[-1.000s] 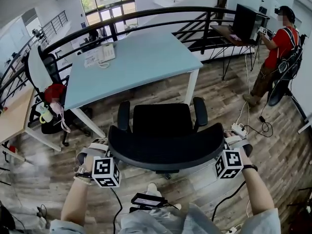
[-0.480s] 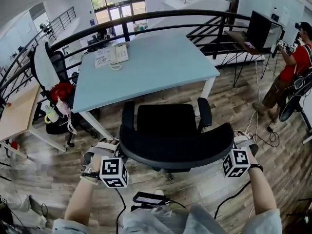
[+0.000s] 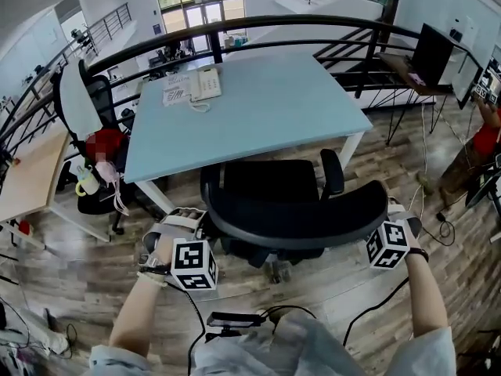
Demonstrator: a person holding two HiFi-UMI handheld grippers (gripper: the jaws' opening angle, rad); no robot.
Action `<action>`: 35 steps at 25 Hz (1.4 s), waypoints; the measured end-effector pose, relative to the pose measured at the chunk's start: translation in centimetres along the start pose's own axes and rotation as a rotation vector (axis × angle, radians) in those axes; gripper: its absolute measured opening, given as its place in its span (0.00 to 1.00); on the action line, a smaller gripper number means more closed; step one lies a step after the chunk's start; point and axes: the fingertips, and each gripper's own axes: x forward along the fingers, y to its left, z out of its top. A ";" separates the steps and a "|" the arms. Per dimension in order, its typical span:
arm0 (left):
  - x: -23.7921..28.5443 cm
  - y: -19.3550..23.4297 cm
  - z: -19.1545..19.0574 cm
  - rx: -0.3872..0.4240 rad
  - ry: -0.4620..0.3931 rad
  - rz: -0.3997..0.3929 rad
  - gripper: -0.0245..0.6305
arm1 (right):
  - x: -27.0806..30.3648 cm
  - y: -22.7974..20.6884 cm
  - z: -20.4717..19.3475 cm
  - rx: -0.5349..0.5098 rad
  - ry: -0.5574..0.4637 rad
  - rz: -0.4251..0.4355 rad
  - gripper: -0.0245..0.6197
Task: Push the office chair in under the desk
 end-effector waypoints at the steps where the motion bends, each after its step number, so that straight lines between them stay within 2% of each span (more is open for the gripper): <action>1: 0.3 0.4 -0.3 -0.003 0.003 0.004 0.15 | 0.5 -0.5 0.1 -0.003 -0.003 0.003 0.30; 12: 4.0 5.3 -3.2 -0.057 0.049 0.029 0.15 | 6.2 -7.3 1.7 -0.056 -0.054 -0.003 0.30; 25: 8.8 10.4 -5.3 -0.144 0.151 0.047 0.15 | 13.6 -15.4 2.2 -0.140 -0.138 0.018 0.30; 35: 11.3 13.3 -7.1 -0.189 0.208 0.054 0.15 | 17.1 -19.5 3.4 -0.208 -0.218 -0.001 0.30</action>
